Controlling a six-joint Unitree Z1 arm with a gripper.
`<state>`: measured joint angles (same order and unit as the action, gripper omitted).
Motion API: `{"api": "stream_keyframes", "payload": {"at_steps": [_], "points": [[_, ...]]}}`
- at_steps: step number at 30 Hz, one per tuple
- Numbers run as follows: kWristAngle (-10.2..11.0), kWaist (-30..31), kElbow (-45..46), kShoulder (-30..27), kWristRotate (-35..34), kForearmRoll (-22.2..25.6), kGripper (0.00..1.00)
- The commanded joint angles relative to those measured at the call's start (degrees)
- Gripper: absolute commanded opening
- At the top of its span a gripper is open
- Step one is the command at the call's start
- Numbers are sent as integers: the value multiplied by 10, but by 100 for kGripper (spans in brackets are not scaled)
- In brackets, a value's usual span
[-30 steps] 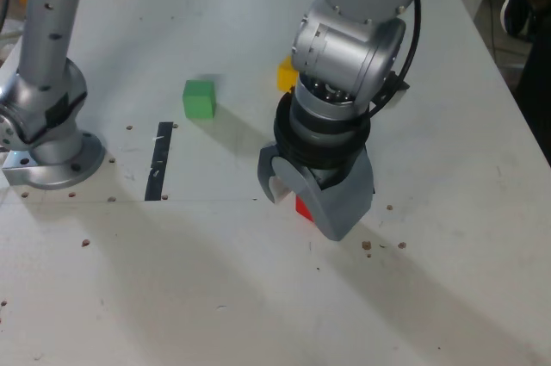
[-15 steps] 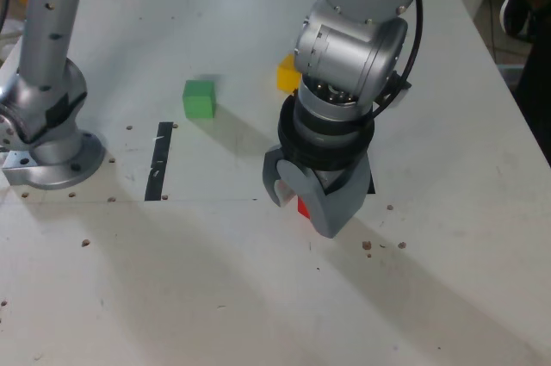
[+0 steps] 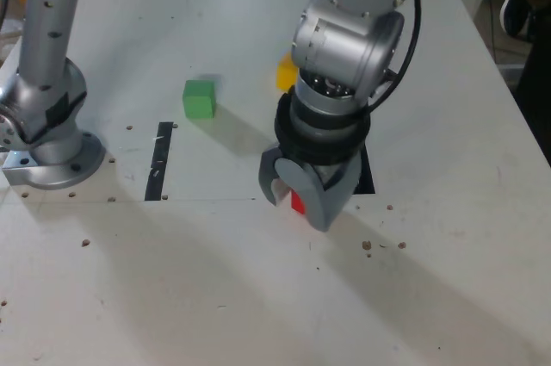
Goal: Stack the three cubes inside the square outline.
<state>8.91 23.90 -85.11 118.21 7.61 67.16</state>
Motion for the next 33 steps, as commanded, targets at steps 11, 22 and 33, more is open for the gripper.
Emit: {"api": "stream_keyframes", "payload": {"at_steps": [11,22,33], "points": [[1,-31,-92,-47,-194,111,25],[-17,-132,-54,-48,-202,84,24],[-58,-137,-50,-14,-198,39,24]]}}
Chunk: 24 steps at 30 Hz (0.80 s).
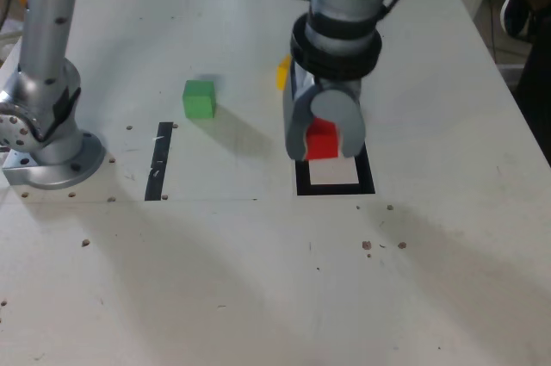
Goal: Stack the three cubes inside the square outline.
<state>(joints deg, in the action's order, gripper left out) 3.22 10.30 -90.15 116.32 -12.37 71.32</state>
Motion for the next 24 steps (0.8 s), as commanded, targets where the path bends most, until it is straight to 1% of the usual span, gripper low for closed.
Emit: {"api": "stream_keyframes", "payload": {"at_steps": [1,7,14,18,24], "points": [[-4,-1,1,9,3,-7,24],[-8,-1,8,29,13,-29,25],[-7,-5,10,38,25,-38,27],[-2,-7,9,43,29,-42,35],[14,-13,10,44,37,-39,54]]}}
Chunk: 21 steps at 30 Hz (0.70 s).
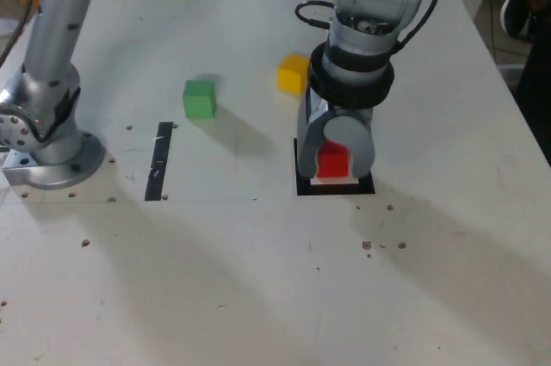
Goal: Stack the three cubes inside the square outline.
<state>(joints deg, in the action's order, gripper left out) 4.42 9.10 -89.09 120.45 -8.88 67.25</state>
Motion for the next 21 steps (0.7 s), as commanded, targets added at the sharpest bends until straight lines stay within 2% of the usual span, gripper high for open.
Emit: {"api": "stream_keyframes", "payload": {"at_steps": [1,10,15,18,21], "points": [[4,-2,0,3,3,1,57],[9,-7,3,1,4,1,82],[16,-7,-4,-20,4,28,93],[35,-8,-14,-41,13,66,98],[67,-19,-20,-62,39,94,100]]}}
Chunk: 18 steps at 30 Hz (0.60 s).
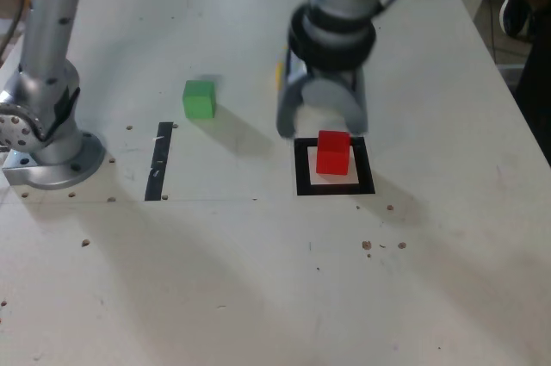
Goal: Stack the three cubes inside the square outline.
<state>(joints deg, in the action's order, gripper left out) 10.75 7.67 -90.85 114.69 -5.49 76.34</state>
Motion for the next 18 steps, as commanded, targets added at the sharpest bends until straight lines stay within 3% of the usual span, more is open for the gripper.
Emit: {"api": "stream_keyframes", "payload": {"at_steps": [1,4,11,18], "points": [[15,-12,-4,-11,19,8,100],[40,-48,-9,-23,81,14,100],[56,-173,-43,0,266,14,100],[100,-260,-52,17,350,3,98]]}}
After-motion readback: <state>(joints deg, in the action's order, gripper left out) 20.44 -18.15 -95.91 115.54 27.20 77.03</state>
